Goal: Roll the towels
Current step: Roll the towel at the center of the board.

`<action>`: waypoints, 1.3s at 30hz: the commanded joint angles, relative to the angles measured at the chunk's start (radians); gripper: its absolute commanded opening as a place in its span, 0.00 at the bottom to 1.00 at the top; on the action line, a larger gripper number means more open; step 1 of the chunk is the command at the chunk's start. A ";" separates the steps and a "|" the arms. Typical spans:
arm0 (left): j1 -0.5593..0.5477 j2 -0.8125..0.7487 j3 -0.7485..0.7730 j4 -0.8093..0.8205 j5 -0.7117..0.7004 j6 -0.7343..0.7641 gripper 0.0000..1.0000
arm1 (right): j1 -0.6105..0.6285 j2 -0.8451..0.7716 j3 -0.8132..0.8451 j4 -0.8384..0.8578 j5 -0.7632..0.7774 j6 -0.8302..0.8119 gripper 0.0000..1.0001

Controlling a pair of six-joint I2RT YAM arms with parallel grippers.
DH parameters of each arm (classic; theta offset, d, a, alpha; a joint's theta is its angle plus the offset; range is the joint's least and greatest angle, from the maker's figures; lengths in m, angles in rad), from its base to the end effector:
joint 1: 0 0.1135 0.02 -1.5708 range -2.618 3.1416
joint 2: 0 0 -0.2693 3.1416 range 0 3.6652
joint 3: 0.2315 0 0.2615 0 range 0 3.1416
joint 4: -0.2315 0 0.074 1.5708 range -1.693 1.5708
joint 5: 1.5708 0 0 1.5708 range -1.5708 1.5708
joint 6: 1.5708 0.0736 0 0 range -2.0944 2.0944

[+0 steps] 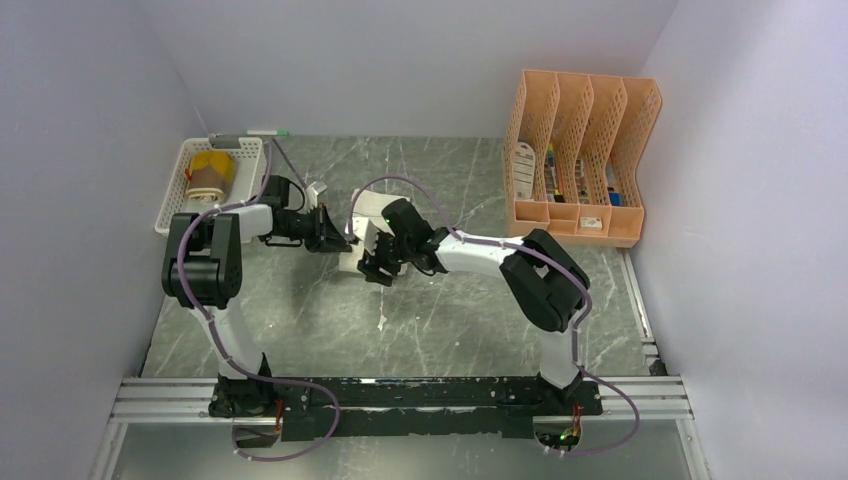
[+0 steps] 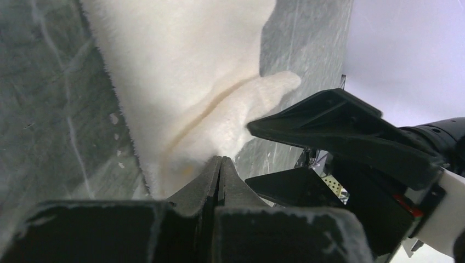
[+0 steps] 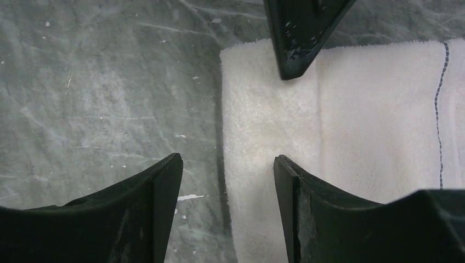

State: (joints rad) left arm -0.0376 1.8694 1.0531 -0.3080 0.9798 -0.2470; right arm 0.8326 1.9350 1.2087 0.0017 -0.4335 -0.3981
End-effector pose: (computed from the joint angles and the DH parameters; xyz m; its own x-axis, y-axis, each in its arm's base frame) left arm 0.3644 -0.0749 0.1228 -0.9667 -0.1000 -0.2356 0.1474 0.5351 -0.8318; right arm 0.2810 0.3548 0.1476 -0.0689 -0.5985 -0.7981 -0.9868 0.1584 -0.0336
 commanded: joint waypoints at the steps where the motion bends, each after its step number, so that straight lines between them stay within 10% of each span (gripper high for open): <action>1: -0.013 0.049 0.028 0.017 0.002 0.012 0.07 | 0.000 0.032 0.042 -0.003 0.032 -0.041 0.63; 18: -0.016 0.143 0.073 -0.014 -0.120 -0.016 0.07 | 0.056 0.077 0.049 -0.051 0.189 -0.227 0.72; 39: -0.003 0.184 0.114 -0.046 -0.095 -0.033 0.07 | 0.111 0.138 0.015 0.017 0.505 -0.253 0.26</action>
State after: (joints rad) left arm -0.0498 2.0338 1.1458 -0.3576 0.9134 -0.2848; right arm 0.9520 2.0335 1.2209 0.0841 0.0181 -0.6712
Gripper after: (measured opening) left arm 0.075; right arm 0.293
